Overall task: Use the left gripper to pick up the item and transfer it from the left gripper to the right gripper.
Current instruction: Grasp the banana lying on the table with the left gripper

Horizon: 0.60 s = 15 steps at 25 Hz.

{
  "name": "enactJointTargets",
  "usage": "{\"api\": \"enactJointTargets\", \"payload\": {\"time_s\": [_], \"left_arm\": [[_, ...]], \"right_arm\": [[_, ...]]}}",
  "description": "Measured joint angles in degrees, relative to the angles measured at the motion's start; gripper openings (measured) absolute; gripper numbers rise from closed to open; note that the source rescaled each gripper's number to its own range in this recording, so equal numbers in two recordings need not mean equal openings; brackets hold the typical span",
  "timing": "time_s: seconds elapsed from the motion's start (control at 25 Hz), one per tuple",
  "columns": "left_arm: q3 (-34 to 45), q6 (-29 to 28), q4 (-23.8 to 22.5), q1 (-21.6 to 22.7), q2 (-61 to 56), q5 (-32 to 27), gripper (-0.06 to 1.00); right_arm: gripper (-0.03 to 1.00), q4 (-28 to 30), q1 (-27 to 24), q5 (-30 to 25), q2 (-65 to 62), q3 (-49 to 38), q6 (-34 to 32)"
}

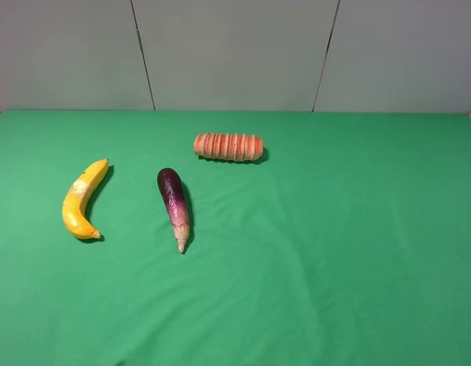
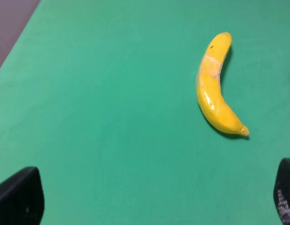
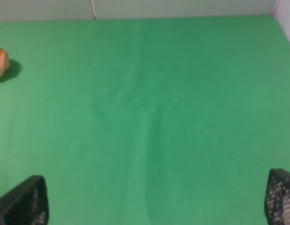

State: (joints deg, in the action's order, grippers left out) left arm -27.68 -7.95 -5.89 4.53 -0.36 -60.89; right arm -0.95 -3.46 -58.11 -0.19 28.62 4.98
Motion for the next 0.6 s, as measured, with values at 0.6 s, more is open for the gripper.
{"api": "enactJointTargets", "payload": {"time_s": [0.6], "left_arm": [[0.0,0.0,0.0,0.0,0.0,0.0,0.97]], "right_arm": [[1.0,0.0,0.0,0.0,0.0,0.0,0.0]]}}
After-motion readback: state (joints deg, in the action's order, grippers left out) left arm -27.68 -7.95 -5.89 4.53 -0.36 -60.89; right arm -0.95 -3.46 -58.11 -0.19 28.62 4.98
